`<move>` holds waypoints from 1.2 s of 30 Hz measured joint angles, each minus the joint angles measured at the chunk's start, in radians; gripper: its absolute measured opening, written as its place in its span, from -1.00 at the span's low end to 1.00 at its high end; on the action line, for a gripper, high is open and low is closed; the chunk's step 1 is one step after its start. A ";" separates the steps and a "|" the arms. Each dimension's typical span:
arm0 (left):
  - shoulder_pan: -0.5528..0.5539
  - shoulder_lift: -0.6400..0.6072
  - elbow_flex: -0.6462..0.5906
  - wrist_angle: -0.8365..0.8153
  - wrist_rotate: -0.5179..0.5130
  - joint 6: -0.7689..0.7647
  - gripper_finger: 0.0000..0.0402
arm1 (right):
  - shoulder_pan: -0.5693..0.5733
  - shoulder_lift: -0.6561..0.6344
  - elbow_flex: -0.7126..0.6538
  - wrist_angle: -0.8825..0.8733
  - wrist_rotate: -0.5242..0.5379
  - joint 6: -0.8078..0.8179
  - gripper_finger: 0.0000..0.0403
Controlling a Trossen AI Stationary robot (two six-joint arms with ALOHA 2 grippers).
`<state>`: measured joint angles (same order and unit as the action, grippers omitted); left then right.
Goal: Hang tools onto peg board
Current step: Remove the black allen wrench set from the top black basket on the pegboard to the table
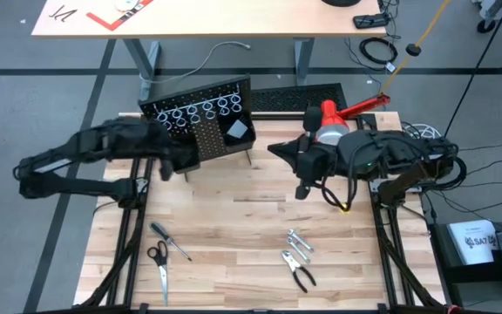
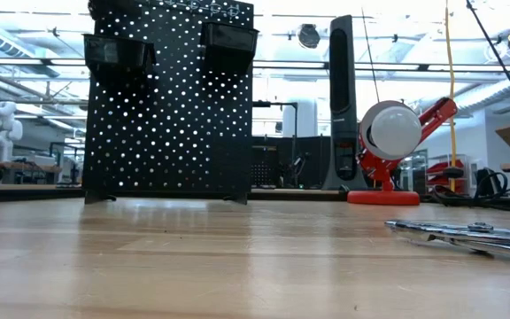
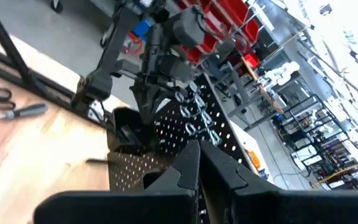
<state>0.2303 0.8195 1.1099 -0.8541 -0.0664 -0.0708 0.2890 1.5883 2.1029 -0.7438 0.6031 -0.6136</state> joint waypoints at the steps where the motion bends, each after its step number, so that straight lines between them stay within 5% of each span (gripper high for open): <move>1: -0.007 0.034 0.020 -0.034 -0.020 0.000 -0.94 | 0.000 0.000 0.000 -0.014 -0.001 0.000 -0.97; 9: -0.068 0.136 0.106 -0.166 -0.097 -0.023 -0.94 | 0.000 0.001 0.000 -0.142 -0.002 0.046 -0.97; 22: -0.161 0.049 0.117 -0.170 -0.099 -0.054 -0.94 | -0.045 0.010 0.001 -0.272 -0.006 0.130 -0.93; 29: -0.168 -0.064 0.117 -0.177 -0.096 -0.071 -0.94 | -0.164 0.052 0.000 -0.371 -0.106 0.263 -0.50; 36: -0.167 -0.178 0.118 -0.272 -0.182 -0.132 -0.94 | -0.206 0.073 0.000 -0.333 -0.117 0.218 -0.08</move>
<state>0.0631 0.6414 1.2278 -1.1257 -0.2487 -0.2030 0.0834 1.6611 2.1029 -1.0766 0.4858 -0.3957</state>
